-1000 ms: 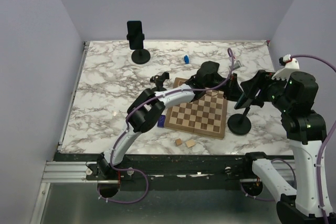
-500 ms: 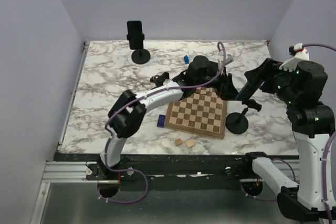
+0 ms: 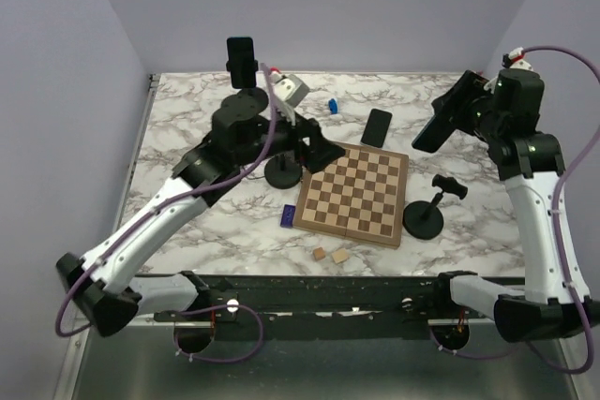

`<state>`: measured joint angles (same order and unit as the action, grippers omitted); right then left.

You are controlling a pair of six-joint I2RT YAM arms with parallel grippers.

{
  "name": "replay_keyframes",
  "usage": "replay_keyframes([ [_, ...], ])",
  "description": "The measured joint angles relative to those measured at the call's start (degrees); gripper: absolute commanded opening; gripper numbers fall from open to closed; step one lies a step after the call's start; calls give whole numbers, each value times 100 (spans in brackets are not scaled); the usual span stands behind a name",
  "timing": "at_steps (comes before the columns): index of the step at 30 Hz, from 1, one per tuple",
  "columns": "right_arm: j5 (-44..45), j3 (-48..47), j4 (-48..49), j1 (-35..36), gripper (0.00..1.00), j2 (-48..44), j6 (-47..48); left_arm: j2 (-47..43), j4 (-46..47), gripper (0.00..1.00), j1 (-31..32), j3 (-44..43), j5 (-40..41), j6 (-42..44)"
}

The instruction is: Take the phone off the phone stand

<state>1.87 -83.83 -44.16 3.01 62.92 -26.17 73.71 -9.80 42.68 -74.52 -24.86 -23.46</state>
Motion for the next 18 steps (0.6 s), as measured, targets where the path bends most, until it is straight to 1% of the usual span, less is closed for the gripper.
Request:
replay_keyframes([
  [2,90,-4,151,0,1,389,-35,-605,-387,98,-109,11,437,413],
  [4,179,-70,212,0,1,831,-37,-990,-579,98,-212,28,800,675],
  [5,225,-136,229,0,1,1069,-37,-1215,-649,98,-306,66,1104,896],
  [7,343,-249,284,0,1,1508,-31,-1456,-651,98,-450,195,1563,1215],
  [10,535,-361,348,0,1,2011,-17,-1725,-549,99,-774,621,2295,1652],
  [16,1005,-584,516,0,1,2841,-20,-1976,-378,99,-1585,1644,2782,1797],
  [18,1145,-728,553,0,0,3220,-35,-2070,-356,99,-1679,1803,2879,1821],
])
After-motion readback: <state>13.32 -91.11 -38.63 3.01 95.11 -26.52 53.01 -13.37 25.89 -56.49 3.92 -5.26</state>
